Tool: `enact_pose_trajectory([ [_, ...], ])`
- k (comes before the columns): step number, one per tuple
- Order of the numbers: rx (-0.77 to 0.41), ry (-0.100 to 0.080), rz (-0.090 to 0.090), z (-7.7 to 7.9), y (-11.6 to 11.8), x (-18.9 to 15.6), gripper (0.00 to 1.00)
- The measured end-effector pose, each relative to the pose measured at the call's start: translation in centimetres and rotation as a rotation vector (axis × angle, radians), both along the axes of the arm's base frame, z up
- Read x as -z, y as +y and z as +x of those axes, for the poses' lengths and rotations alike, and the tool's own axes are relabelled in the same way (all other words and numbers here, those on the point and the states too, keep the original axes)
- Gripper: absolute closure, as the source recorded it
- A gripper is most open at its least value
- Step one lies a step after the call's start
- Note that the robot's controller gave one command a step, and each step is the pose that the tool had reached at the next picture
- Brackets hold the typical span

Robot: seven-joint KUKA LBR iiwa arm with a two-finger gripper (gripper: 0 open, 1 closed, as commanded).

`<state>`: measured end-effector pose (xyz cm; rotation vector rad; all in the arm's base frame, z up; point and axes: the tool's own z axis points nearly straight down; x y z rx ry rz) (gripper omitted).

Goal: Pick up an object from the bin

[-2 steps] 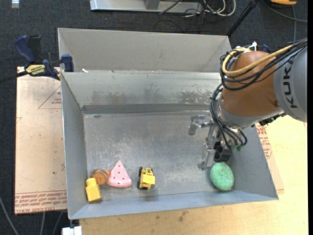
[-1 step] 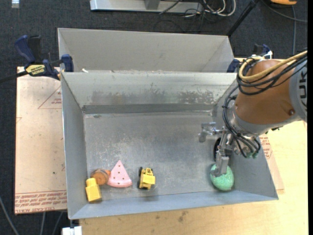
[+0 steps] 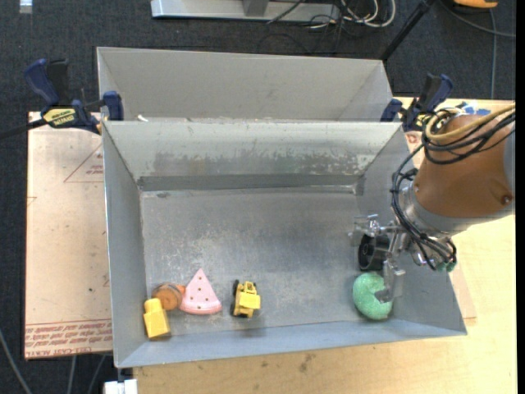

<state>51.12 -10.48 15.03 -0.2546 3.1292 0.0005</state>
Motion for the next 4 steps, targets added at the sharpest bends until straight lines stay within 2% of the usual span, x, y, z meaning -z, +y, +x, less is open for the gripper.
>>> enact_pose_trajectory([
  [1, -0.103, -0.001, 0.000, -1.6, -0.4, 5.0, 0.00],
  [2, -0.163, 0.001, 0.001, -2.2, -3.4, 5.9, 1.00],
  [3, -0.163, 0.001, 0.001, -2.2, -3.4, 5.9, 1.00],
  [4, -0.201, -0.001, 0.000, 0.3, -4.1, -5.8, 1.00],
])
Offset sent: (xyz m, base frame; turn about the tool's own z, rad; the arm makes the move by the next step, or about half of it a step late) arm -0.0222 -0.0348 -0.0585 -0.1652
